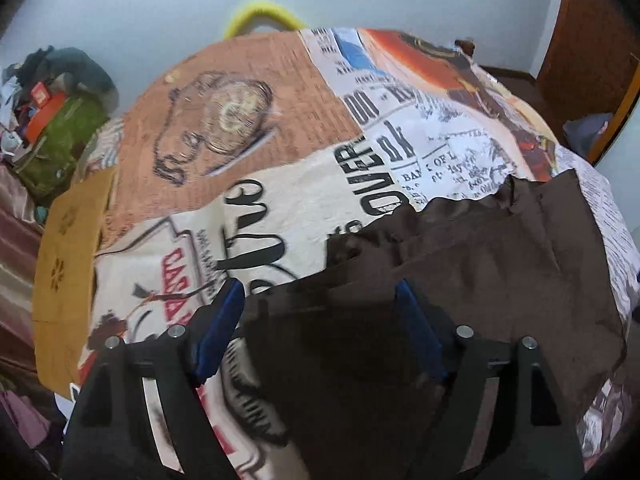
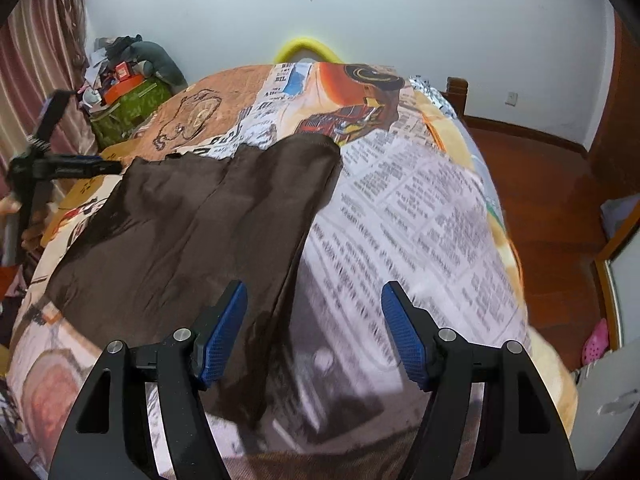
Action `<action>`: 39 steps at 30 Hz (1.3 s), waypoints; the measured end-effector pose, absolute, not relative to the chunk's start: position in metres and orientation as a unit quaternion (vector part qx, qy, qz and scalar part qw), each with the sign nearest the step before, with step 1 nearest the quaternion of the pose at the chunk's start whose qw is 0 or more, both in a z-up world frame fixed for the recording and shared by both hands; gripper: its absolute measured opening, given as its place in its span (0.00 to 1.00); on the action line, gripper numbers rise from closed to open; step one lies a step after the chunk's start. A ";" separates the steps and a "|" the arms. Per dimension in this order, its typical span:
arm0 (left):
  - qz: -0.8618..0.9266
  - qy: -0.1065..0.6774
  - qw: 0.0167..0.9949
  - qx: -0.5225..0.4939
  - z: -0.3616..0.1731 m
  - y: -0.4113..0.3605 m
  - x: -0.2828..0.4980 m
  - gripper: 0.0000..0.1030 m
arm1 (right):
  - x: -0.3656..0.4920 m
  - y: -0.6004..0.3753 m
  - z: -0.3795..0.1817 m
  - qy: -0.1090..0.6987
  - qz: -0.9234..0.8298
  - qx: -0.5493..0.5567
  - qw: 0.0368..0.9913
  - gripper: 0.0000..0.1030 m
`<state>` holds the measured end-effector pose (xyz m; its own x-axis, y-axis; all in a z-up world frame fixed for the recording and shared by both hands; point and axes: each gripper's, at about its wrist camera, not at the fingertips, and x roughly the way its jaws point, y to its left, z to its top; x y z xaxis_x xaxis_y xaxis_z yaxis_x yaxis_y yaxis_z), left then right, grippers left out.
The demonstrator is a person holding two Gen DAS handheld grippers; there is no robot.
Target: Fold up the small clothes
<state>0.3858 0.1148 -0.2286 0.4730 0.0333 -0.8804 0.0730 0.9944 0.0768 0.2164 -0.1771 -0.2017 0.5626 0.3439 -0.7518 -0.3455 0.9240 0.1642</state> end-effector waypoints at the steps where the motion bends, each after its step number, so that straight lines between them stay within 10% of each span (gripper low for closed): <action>1: -0.011 0.523 0.851 0.044 -0.237 0.114 0.395 0.76 | 0.216 -0.176 -0.203 0.427 0.194 -0.001 0.883 0.64; 3: -0.008 0.532 0.846 0.036 -0.248 0.113 0.403 0.69 | 0.214 -0.176 -0.206 0.430 0.191 -0.002 0.882 0.64; 8: -0.021 0.536 0.842 0.059 -0.264 0.098 0.412 0.16 | 0.211 -0.179 -0.212 0.433 0.186 -0.005 0.882 0.64; 29: 0.037 0.557 0.830 0.007 -0.259 0.159 0.319 0.12 | 0.193 -0.148 -0.226 0.478 0.245 0.021 0.843 0.64; 39: 0.022 0.559 0.829 -0.011 -0.260 0.162 0.271 0.12 | 0.219 -0.145 -0.242 0.506 0.255 0.075 0.821 0.11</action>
<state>0.2708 0.1621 -0.2599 0.3747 0.0249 -0.9268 -0.0489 0.9988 0.0071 0.2192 -0.1455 -0.2422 0.3587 0.4944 -0.7918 -0.3432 0.8587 0.3807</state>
